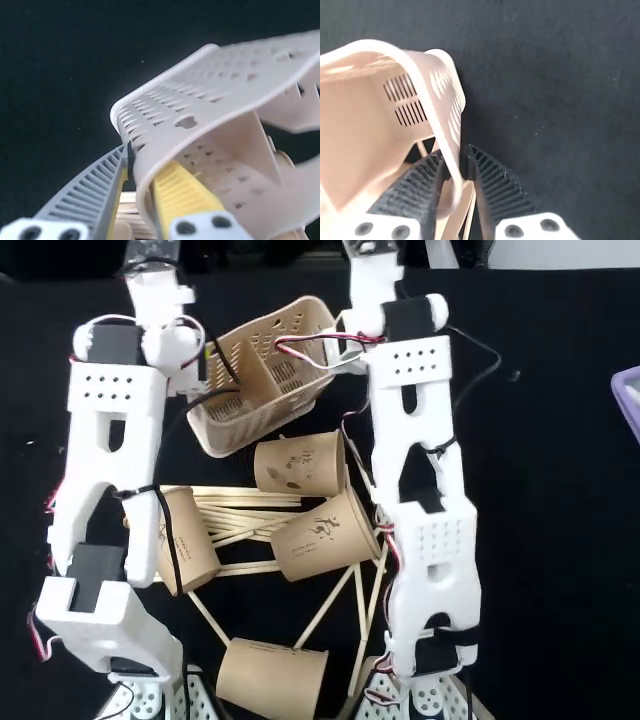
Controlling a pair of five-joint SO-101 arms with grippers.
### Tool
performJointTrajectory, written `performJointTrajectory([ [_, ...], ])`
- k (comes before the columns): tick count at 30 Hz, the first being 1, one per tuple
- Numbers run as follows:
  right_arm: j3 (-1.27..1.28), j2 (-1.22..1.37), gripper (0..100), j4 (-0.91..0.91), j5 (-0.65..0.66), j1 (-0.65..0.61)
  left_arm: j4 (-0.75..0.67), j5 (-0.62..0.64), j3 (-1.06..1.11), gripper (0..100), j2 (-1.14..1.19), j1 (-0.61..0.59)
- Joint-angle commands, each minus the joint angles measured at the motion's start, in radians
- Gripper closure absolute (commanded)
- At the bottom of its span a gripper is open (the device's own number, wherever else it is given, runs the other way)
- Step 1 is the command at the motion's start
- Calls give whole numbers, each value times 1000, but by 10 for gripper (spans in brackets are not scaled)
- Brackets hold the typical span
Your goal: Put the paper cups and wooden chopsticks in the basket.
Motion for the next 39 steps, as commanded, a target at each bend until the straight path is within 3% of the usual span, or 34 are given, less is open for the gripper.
performJointTrajectory([
  [1,142,-200,988,31,8,29,-12,-9,-130,970,-9,-125],
  [7,423,-320,988,-28,8,28,-48,-104,-131,970,52,-125],
  [12,656,-541,988,-121,8,-34,-40,-107,-189,970,141,-148],
  [19,1168,-839,987,-517,41,-69,160,-114,-384,966,164,-150],
  [22,1307,-865,984,-647,72,-66,241,-109,-461,907,169,-147],
  [27,1345,-865,957,-712,78,-68,273,-107,-470,773,169,-147],
  [31,1322,-865,874,-713,78,-69,275,-107,-470,784,169,-147],
  [39,1303,-865,907,-770,80,-69,265,-106,-369,791,169,-79],
])
